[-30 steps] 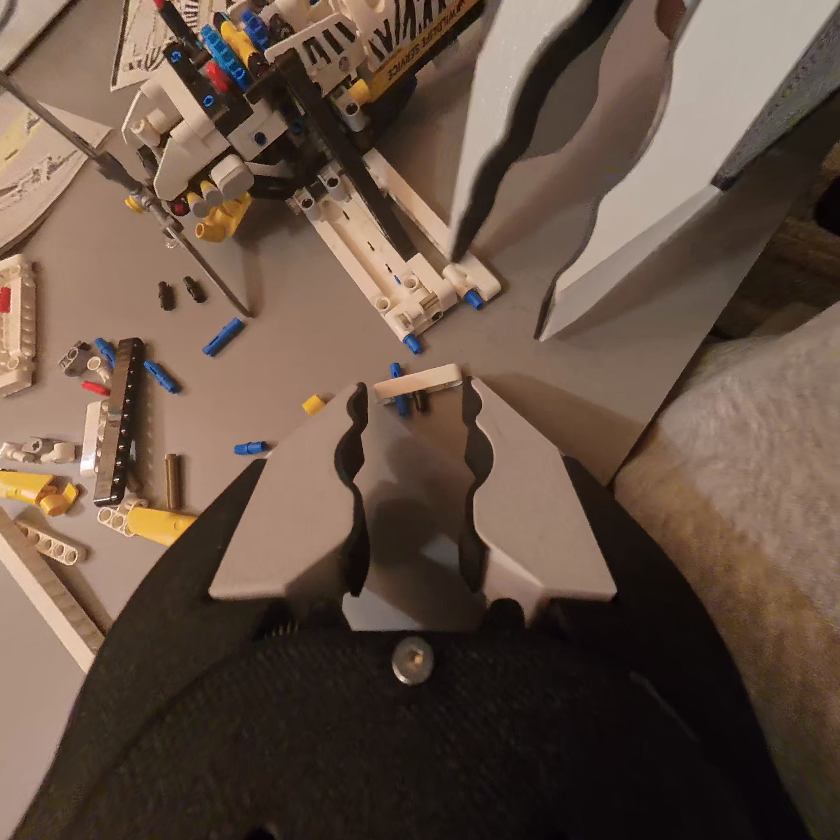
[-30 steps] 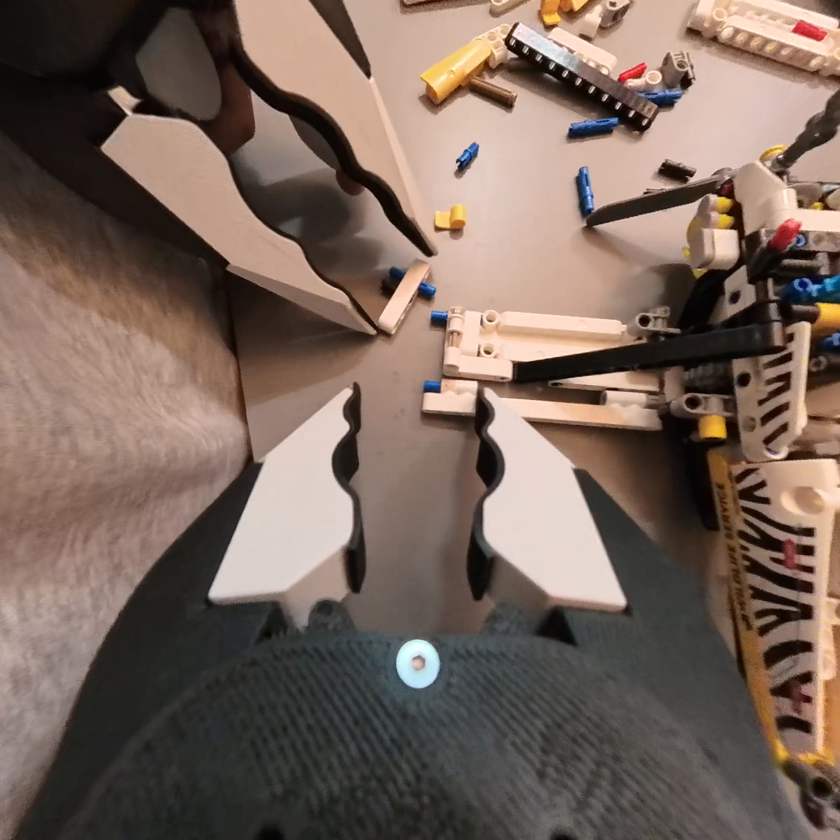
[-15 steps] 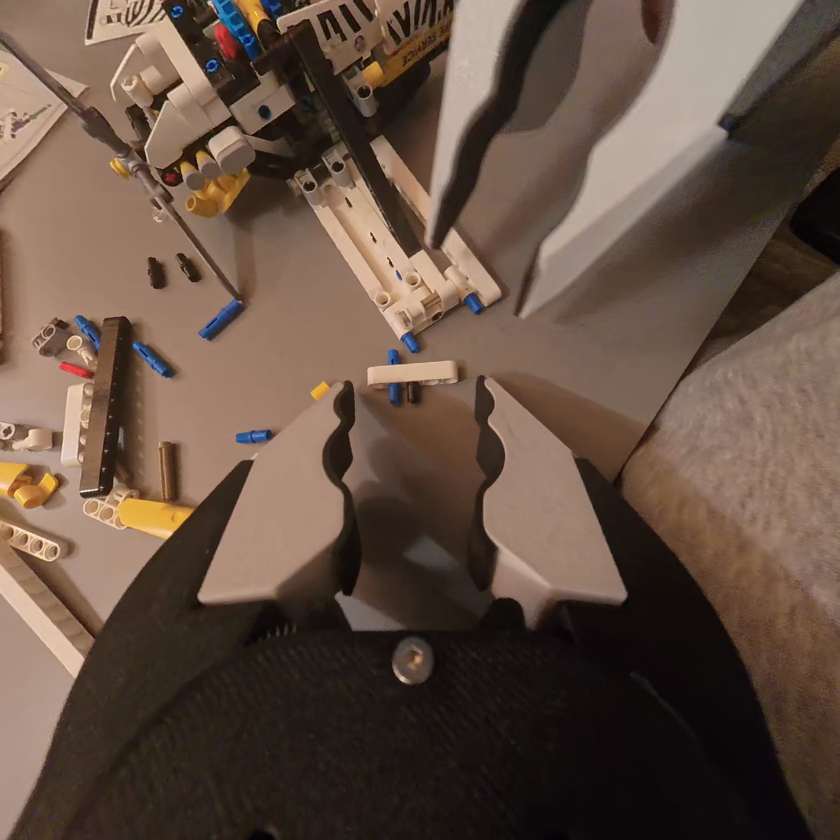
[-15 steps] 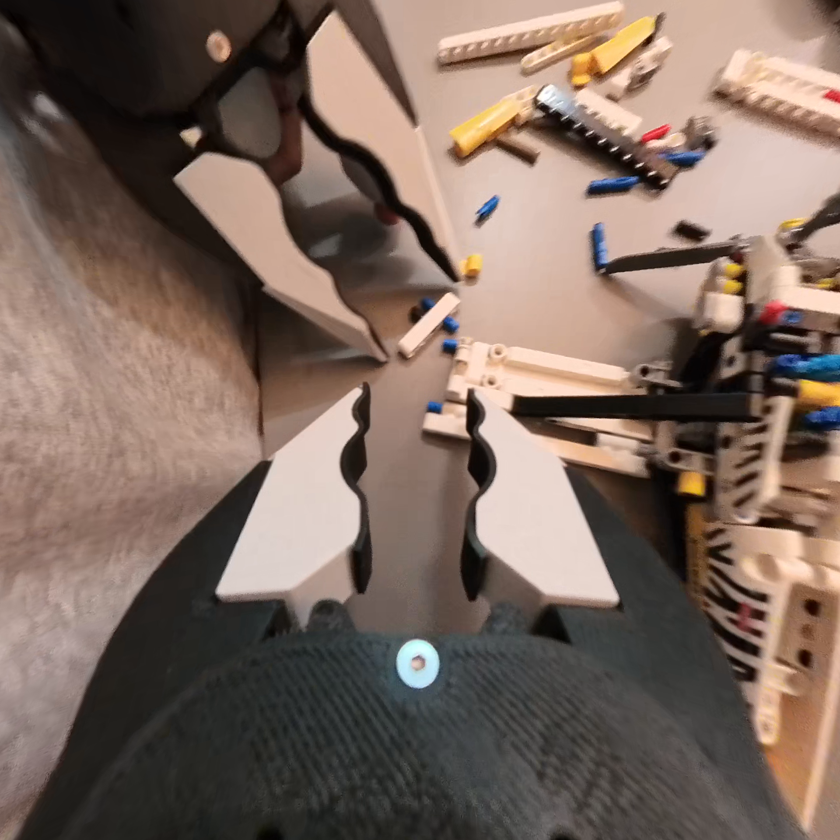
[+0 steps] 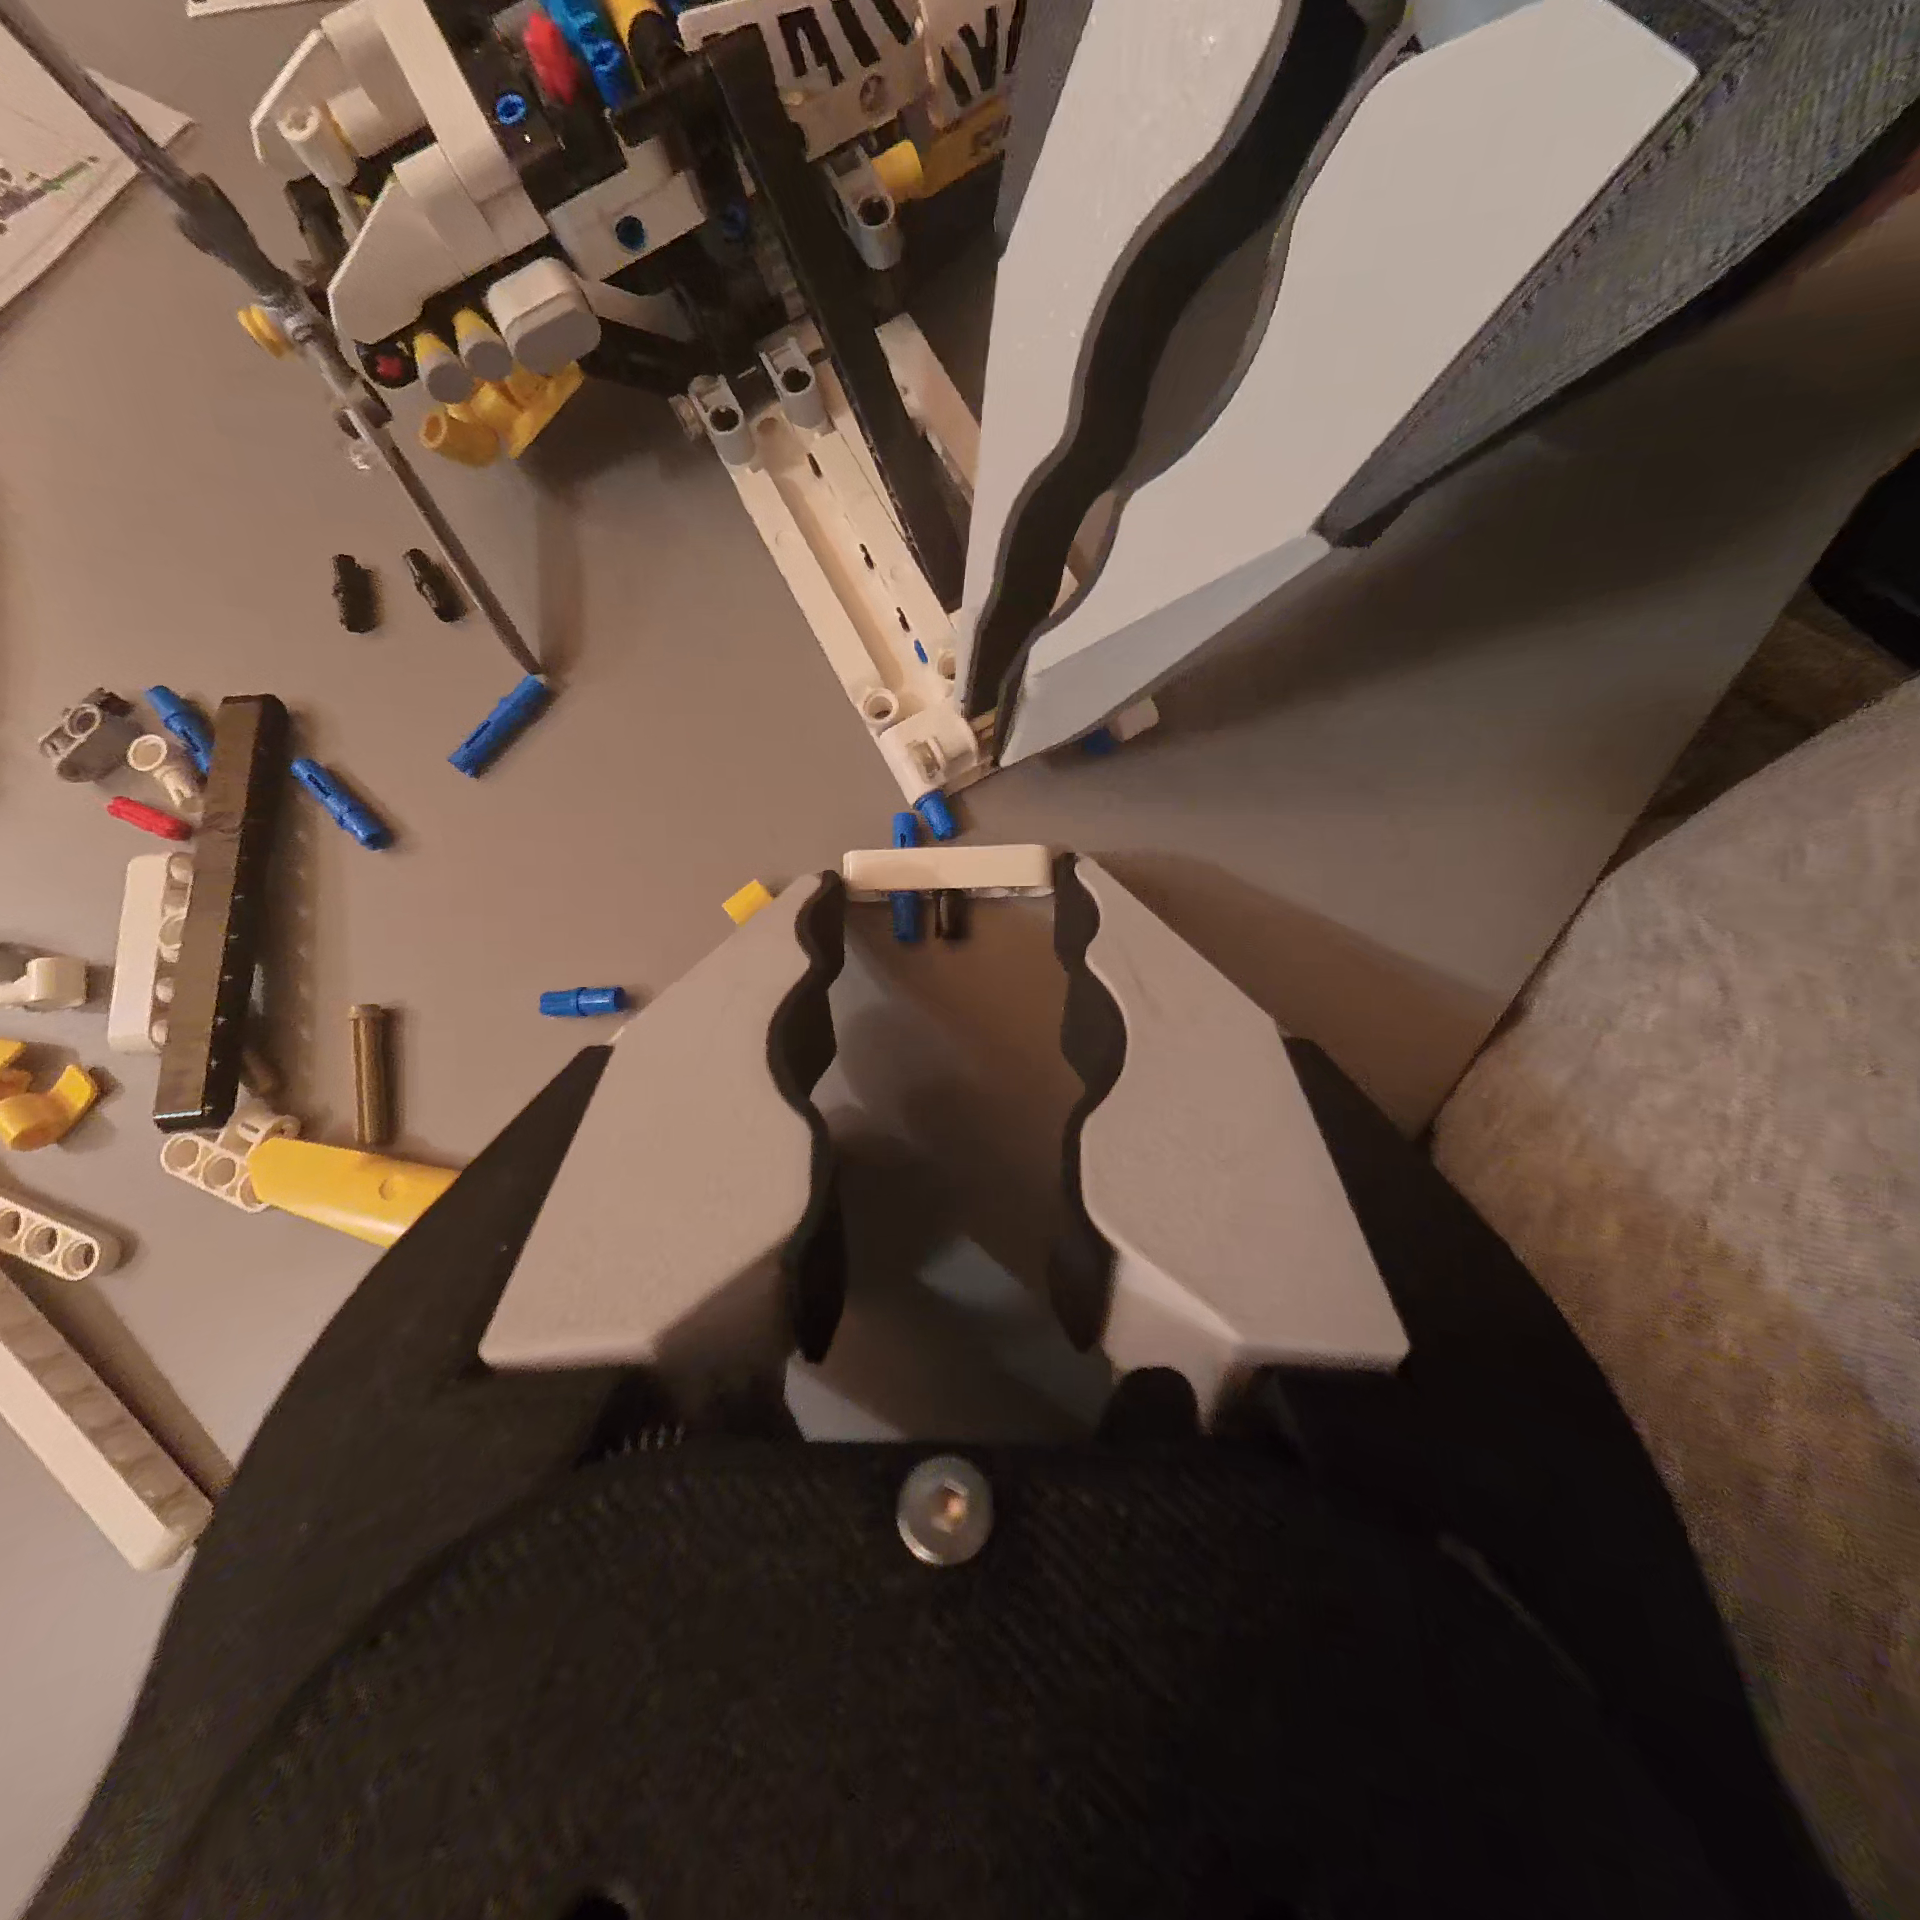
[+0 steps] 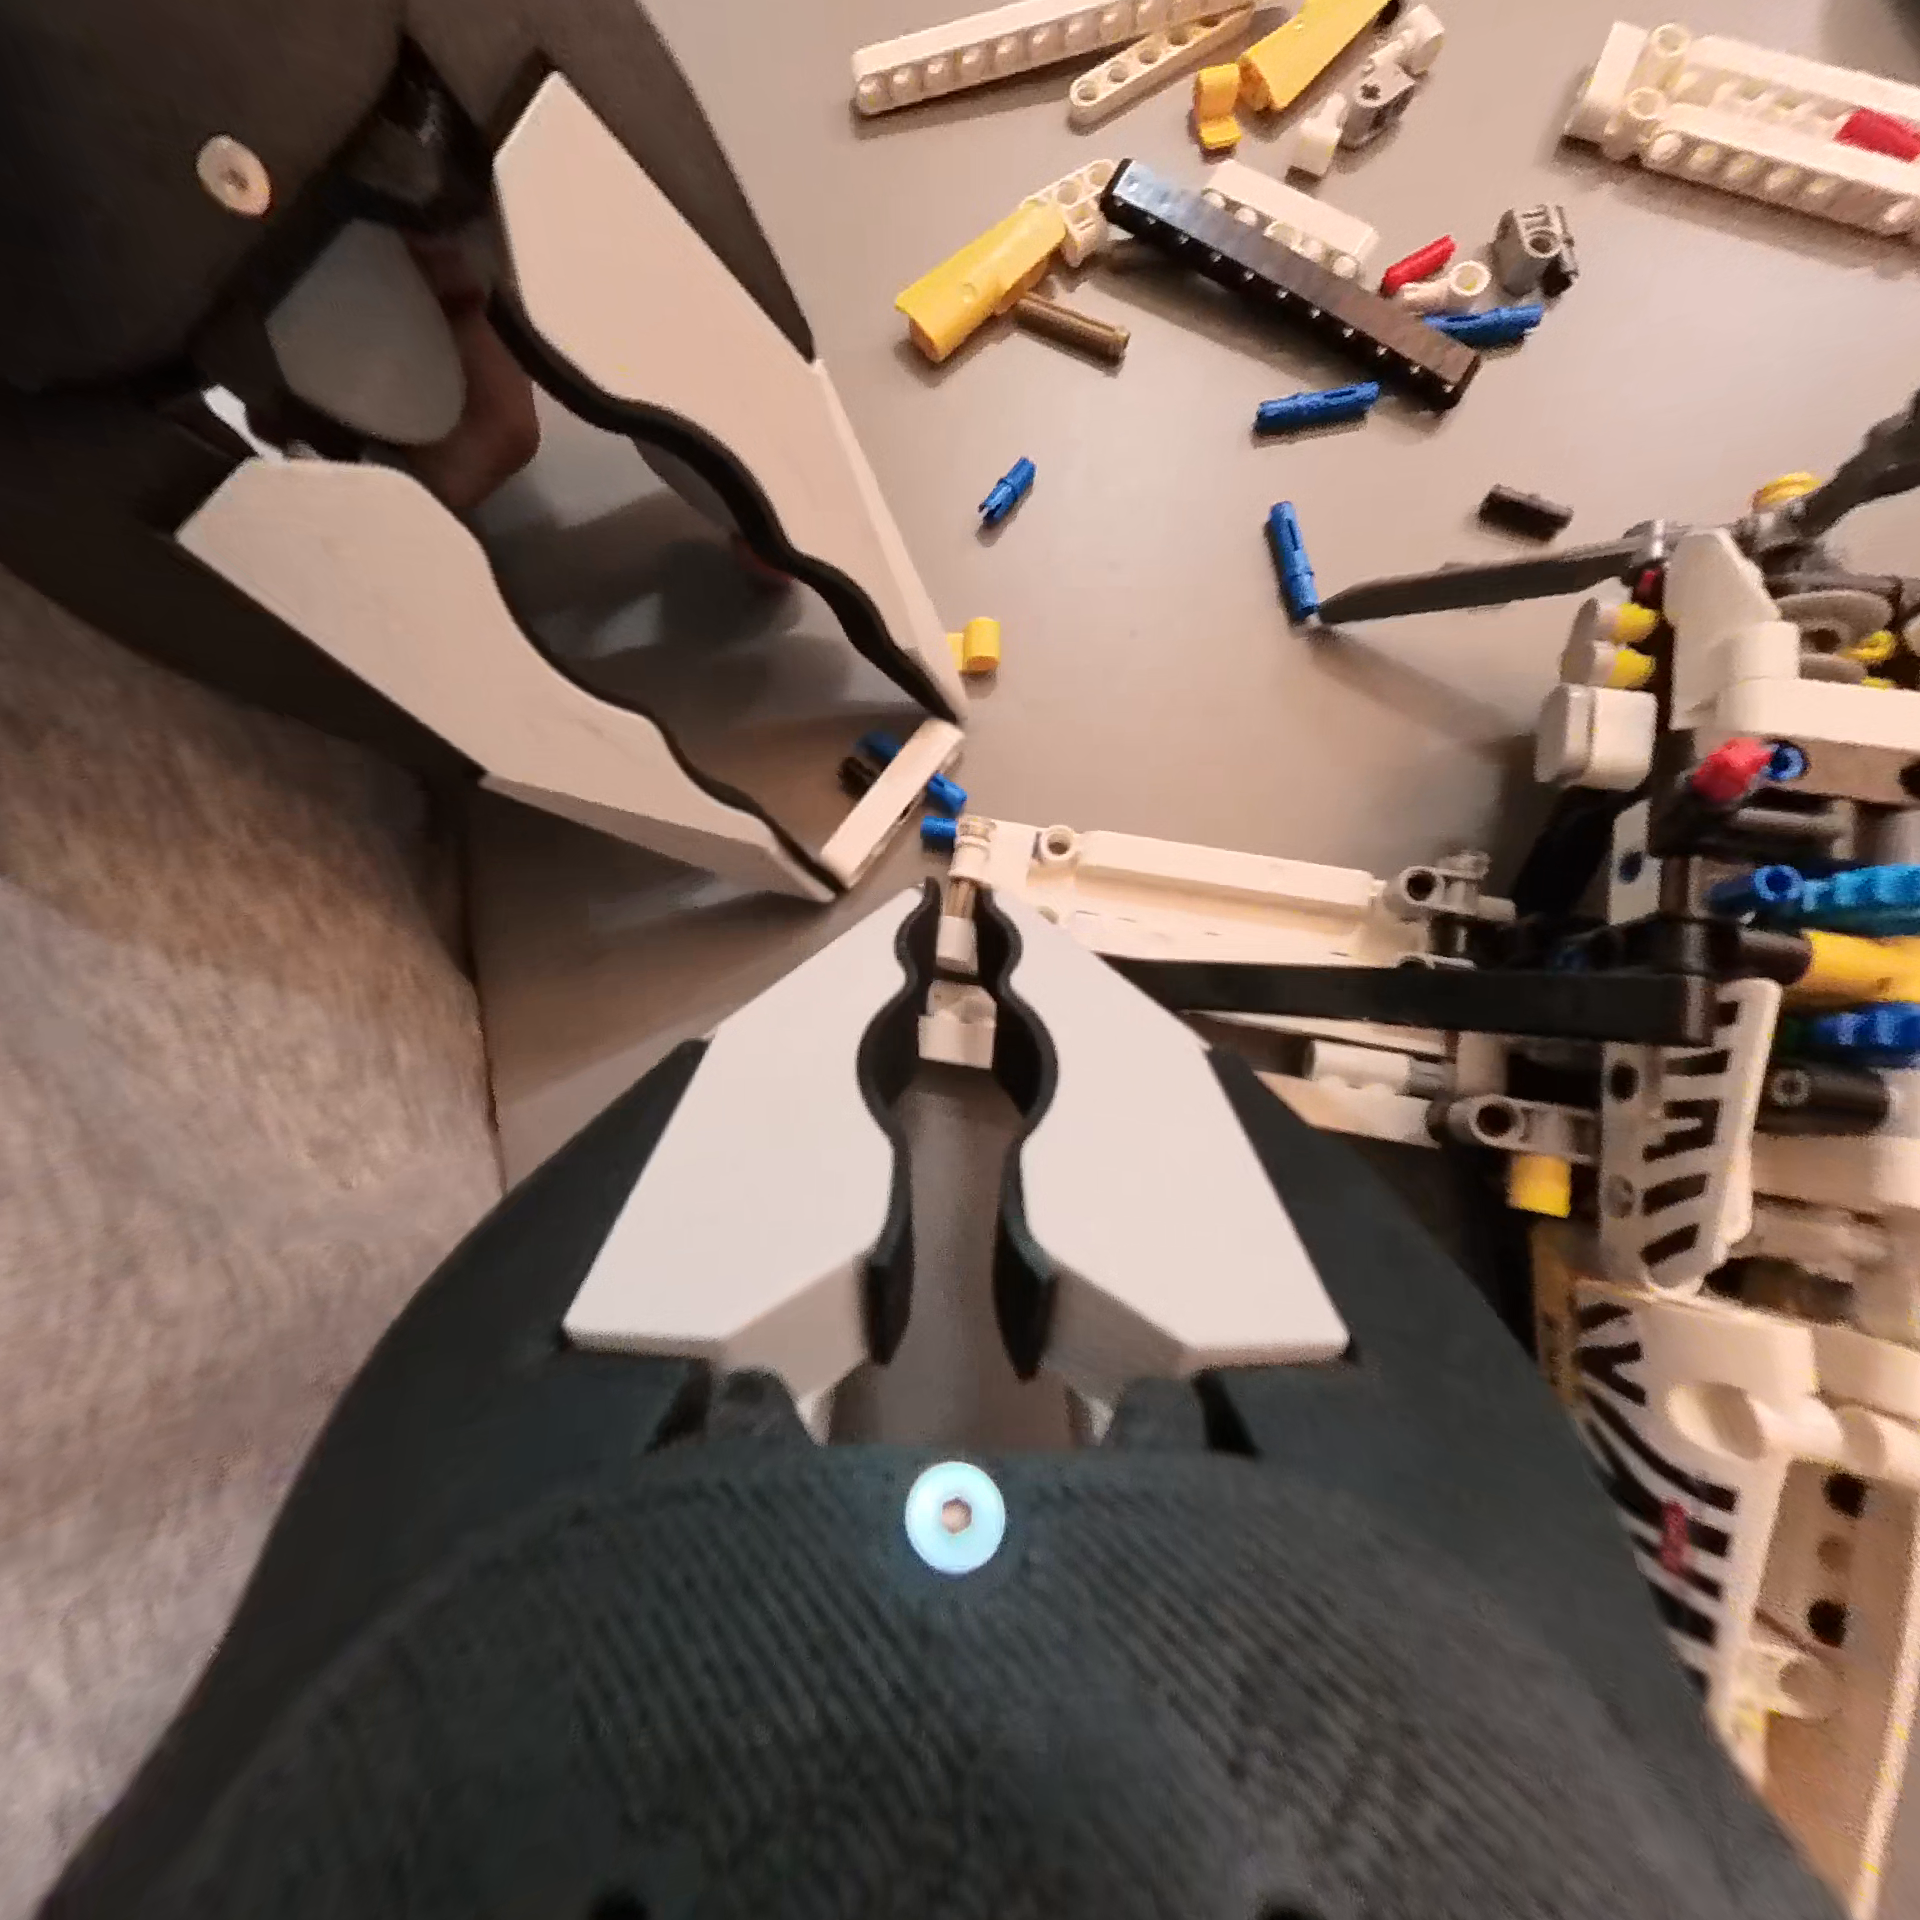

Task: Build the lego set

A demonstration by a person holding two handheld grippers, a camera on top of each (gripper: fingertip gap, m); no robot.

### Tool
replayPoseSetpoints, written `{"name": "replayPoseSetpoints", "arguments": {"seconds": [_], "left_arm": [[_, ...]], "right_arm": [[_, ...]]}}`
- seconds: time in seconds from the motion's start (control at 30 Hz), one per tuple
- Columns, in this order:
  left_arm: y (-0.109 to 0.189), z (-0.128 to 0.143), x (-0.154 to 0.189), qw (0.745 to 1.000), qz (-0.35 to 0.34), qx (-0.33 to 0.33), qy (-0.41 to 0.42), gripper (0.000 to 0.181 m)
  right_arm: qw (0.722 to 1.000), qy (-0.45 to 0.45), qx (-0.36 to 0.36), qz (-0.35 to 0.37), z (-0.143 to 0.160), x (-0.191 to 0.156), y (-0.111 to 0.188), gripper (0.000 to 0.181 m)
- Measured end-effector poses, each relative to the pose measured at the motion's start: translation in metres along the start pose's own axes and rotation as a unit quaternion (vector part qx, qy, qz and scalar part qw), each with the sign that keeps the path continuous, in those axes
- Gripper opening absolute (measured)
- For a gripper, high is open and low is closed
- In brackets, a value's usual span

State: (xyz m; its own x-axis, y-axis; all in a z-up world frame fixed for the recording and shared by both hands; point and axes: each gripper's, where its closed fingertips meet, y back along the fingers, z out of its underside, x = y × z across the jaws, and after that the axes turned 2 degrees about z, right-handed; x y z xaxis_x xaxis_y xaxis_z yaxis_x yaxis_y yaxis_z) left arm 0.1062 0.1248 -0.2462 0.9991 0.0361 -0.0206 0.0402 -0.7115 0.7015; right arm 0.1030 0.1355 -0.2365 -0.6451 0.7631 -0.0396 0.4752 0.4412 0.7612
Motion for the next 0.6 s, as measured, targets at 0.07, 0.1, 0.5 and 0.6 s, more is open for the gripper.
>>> {"name": "replayPoseSetpoints", "arguments": {"seconds": [0.07,0.1,0.5,0.6], "left_arm": [[0.000,0.000,-0.001,1.000,-0.007,0.000,-0.001,0.041],[0.000,0.000,-0.002,1.000,-0.011,0.001,-0.001,0.041],[0.004,0.002,-0.004,0.999,-0.038,0.008,-0.025,0.040],[0.005,0.002,-0.005,0.998,-0.051,0.009,-0.034,0.040]], "right_arm": [[1.000,-0.023,0.010,0.009,-0.002,0.001,-0.001,0.005],[0.999,-0.035,0.017,0.013,-0.003,0.001,-0.002,0.005],[0.982,-0.148,0.094,0.069,-0.015,0.007,-0.006,0.004],[0.980,-0.154,0.100,0.071,-0.016,0.002,-0.009,0.004]]}}
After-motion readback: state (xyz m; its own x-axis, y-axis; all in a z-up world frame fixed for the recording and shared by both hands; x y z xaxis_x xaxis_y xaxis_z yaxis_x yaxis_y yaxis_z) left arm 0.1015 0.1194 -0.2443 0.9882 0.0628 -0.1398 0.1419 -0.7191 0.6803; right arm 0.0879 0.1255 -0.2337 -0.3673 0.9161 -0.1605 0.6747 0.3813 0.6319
